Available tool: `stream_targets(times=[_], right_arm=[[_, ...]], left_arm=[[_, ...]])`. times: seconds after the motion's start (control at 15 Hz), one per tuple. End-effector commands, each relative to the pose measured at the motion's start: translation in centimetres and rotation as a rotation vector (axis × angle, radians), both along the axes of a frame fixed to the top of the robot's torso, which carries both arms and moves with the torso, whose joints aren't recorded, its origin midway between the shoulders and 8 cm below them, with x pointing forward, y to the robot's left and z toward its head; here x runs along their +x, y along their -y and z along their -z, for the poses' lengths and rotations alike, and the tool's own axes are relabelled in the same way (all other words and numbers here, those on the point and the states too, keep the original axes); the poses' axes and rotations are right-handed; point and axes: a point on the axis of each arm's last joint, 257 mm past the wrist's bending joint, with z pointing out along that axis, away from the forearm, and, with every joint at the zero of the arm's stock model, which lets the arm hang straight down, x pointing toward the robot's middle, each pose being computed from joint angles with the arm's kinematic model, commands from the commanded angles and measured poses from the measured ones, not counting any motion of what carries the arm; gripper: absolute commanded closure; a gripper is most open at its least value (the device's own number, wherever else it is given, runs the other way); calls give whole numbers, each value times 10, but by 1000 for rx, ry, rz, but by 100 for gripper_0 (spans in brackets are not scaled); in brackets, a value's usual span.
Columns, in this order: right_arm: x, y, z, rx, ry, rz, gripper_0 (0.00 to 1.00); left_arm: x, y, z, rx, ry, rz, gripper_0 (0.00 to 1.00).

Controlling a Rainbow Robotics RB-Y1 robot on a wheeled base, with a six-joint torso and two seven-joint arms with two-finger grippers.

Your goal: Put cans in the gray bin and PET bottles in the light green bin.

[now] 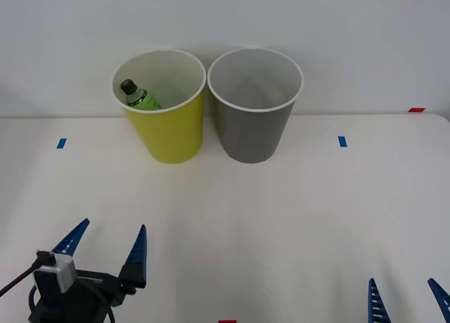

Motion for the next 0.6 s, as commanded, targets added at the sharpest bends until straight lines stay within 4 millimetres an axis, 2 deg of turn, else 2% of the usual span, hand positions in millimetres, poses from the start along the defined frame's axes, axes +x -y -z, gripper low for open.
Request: stream_targets(times=[0.07, 0.6], right_arm=[[0, 0, 0, 0, 0, 0, 17], [0, 0, 0, 0, 0, 0, 16]], left_arm=[[-26, -6, 13, 24, -33, 10, 0], [-83, -26, 13, 23, -31, -40, 0]])
